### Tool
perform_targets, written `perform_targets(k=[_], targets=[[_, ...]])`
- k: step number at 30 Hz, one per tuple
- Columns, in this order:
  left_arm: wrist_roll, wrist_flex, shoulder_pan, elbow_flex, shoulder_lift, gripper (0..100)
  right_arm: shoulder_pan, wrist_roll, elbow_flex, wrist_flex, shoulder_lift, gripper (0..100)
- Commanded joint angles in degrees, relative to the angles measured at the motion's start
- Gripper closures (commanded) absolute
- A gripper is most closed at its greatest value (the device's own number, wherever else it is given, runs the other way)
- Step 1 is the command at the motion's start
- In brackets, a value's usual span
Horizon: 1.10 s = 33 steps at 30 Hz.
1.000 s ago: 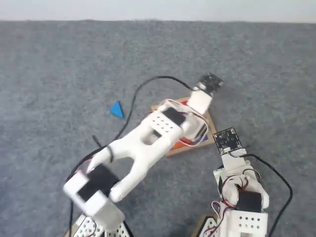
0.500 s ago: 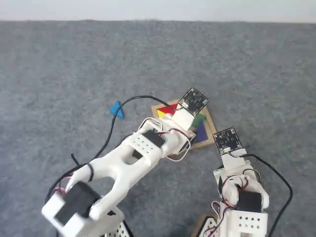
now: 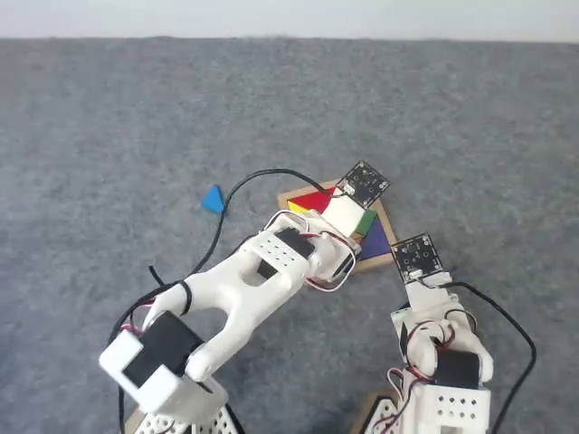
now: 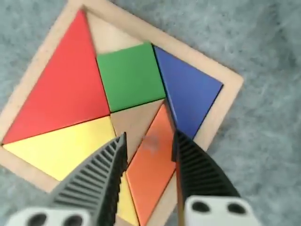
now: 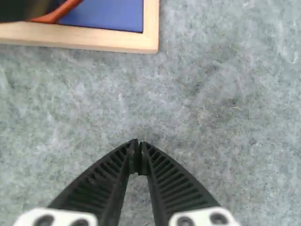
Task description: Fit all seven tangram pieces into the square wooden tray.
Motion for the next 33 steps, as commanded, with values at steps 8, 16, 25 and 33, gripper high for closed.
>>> perform_targets(k=[8, 16, 25, 33], targets=[[3.9, 1.8, -13.6, 1.7, -15.8, 85, -0.2, 0.4, 1.0, 0.1, -0.8, 99.1], [8.6, 0.9, -29.2, 0.7, -14.7, 85, -0.2, 0.4, 1.0, 0.1, -0.8, 99.1], [11.5, 6.9, -36.8, -5.4, -6.0, 85, -0.2, 0.4, 1.0, 0.1, -0.8, 99.1], [12.0, 17.2, -41.1, -17.7, 3.2, 84, -0.2, 0.4, 1.0, 0.1, -0.8, 99.1]])
